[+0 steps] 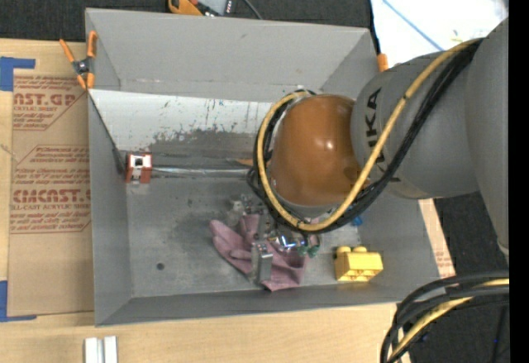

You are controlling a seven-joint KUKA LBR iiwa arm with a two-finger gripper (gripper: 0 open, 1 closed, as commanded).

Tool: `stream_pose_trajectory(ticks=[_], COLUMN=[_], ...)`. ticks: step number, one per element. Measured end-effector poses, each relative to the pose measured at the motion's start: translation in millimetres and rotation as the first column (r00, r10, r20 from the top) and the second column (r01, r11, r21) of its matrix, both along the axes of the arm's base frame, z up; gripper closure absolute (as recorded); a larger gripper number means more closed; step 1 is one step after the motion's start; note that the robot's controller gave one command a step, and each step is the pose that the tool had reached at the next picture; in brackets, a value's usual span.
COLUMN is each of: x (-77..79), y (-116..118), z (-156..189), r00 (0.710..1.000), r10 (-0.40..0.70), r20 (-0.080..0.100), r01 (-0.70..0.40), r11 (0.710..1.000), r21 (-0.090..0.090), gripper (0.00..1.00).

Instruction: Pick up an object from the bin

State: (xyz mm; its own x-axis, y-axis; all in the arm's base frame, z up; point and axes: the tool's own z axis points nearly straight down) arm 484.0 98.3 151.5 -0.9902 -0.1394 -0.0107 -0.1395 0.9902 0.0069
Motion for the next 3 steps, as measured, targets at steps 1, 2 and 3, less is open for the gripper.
stream_pose_trajectory(ticks=[1, 2, 3], x=[23.4, 9.2, -4.5], y=[-3, -86, -57], z=[-12, -29, -42], r00=[0.974, 1.0, 0.818], r10=[0.227, 0.017, 0.575], r20=[0.003, 0.0, 0.009], r01=[-0.227, -0.017, -0.575], r11=[0.974, 1.0, 0.818], r21=[-0.004, -0.001, -0.006], gripper=[0.0, 0.0, 1.0])
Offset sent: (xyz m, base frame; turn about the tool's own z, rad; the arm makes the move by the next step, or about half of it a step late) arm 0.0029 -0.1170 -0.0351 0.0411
